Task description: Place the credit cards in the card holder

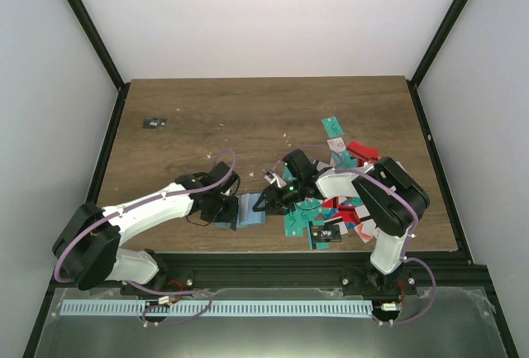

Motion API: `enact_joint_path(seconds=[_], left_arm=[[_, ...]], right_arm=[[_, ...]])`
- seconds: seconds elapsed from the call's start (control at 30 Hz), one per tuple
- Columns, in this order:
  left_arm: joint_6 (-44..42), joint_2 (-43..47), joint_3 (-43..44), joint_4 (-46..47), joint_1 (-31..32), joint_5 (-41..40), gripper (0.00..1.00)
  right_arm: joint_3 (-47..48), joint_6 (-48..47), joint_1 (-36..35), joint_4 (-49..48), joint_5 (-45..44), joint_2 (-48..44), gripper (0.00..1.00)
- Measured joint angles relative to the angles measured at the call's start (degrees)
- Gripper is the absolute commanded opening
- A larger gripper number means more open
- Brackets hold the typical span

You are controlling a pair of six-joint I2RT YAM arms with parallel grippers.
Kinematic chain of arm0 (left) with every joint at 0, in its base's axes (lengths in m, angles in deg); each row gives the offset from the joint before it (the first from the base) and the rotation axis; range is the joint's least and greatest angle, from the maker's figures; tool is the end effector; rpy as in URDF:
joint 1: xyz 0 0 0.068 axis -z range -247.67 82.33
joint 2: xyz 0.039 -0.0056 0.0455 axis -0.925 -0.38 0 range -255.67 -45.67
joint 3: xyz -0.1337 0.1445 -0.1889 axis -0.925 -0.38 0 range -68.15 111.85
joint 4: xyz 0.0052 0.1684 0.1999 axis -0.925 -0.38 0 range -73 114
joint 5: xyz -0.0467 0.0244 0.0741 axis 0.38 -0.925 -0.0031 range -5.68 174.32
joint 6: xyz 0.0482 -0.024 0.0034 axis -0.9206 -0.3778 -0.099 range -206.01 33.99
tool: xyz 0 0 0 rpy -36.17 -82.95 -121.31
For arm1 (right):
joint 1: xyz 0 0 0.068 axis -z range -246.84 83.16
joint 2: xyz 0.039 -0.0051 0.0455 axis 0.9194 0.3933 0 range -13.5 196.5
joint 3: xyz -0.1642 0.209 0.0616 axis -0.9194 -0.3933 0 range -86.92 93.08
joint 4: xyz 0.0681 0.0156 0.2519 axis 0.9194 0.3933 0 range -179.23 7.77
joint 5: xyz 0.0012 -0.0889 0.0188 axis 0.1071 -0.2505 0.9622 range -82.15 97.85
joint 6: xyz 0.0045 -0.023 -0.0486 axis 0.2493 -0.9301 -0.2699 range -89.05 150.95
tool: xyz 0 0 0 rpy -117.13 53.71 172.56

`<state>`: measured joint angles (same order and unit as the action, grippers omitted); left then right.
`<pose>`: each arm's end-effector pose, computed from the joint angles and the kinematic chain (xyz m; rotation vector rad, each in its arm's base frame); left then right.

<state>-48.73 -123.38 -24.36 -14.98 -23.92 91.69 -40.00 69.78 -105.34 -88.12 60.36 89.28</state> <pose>0.1650 -0.1642 0.1800 0.1962 2.9603 -0.4350 0.2310 0.2198 0.1216 0.3719 -2.5946 -1.4792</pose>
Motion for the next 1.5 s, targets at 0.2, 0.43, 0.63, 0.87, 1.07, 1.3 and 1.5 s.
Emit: enact_joint_path(seconds=[0.2,0.43,0.63,0.87,1.07,1.3,1.5], left_arm=[[0.0,0.0,0.0,0.1,0.0,0.2,0.04],[-0.1,0.1,-0.1,0.3,0.0,0.7,0.04],[-0.2,1.0,3.0,-3.9,0.0,0.2,0.04],[-0.1,5.3,18.1,-8.9,0.0,0.2,0.04],[0.0,3.8,17.8,-6.7,0.3,5.4,0.04],[-0.1,-2.0,15.8,-5.5,0.5,6.7,0.04],[-1.0,-4.2,15.4,-3.4,0.8,7.0,0.04]], right_arm=[[0.3,1.0,0.0,-0.8,-0.2,0.9,0.29],[0.5,1.9,-0.3,-1.8,-0.2,3.5,0.13],[2.7,2.0,-0.7,-0.5,-1.1,3.8,0.05],[3.3,1.3,-0.7,3.8,-4.0,2.5,0.03],[3.3,1.1,-0.7,6.6,-5.6,0.5,0.02],[3.3,1.1,-0.7,8.8,-7.0,-1.6,0.01],[3.3,1.1,-0.7,9.9,-7.6,-2.9,0.01]])
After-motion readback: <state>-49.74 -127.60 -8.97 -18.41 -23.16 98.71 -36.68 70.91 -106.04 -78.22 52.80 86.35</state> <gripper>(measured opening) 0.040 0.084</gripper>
